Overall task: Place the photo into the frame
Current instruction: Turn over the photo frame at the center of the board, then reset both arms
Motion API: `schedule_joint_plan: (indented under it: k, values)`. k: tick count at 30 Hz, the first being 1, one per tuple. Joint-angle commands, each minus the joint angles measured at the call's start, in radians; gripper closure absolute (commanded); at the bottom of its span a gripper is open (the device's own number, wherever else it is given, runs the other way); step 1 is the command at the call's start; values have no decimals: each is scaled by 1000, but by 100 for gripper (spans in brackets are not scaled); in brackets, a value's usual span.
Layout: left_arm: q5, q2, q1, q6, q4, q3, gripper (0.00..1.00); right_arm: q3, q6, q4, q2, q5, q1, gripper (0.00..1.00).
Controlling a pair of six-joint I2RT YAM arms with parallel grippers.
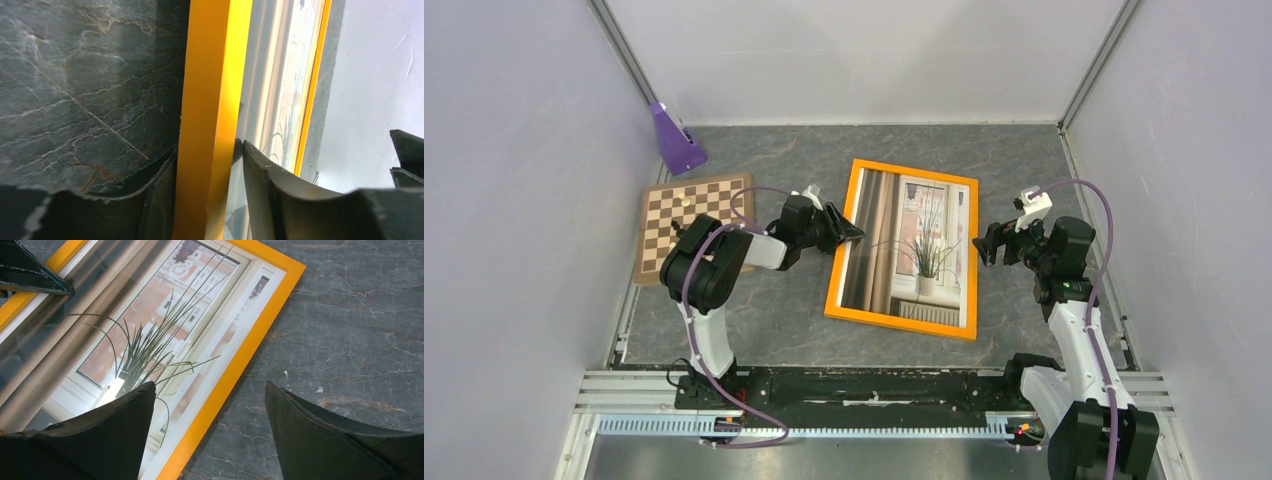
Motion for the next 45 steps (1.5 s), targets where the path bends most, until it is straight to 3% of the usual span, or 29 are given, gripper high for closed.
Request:
schedule_joint_plan:
  k: [1, 6, 10, 21, 27, 35, 45]
  values:
    - [-142, 19, 25, 39, -177, -24, 43, -4, -12, 32, -4, -12, -3, 17]
    - [-131, 1, 36, 48, -200, -23, 37, -4, -13, 30, -3, -11, -2, 17]
    - [-132, -38, 40, 59, -228, -24, 21, -5, -16, 29, 0, -13, -2, 17]
    - [-279, -204, 44, 154, -445, 11, 15, 0, -27, 1, 22, 65, -2, 17]
    - [-277, -260, 45, 210, -512, 17, 14, 3, -15, -11, 97, 126, -2, 17]
    - [-340, -417, 46, 434, -527, 22, 13, 7, -14, 27, 197, 166, 8, 17]
    - [-483, -630, 49, 748, -734, 134, 8, 10, -35, 45, 101, 259, 7, 5]
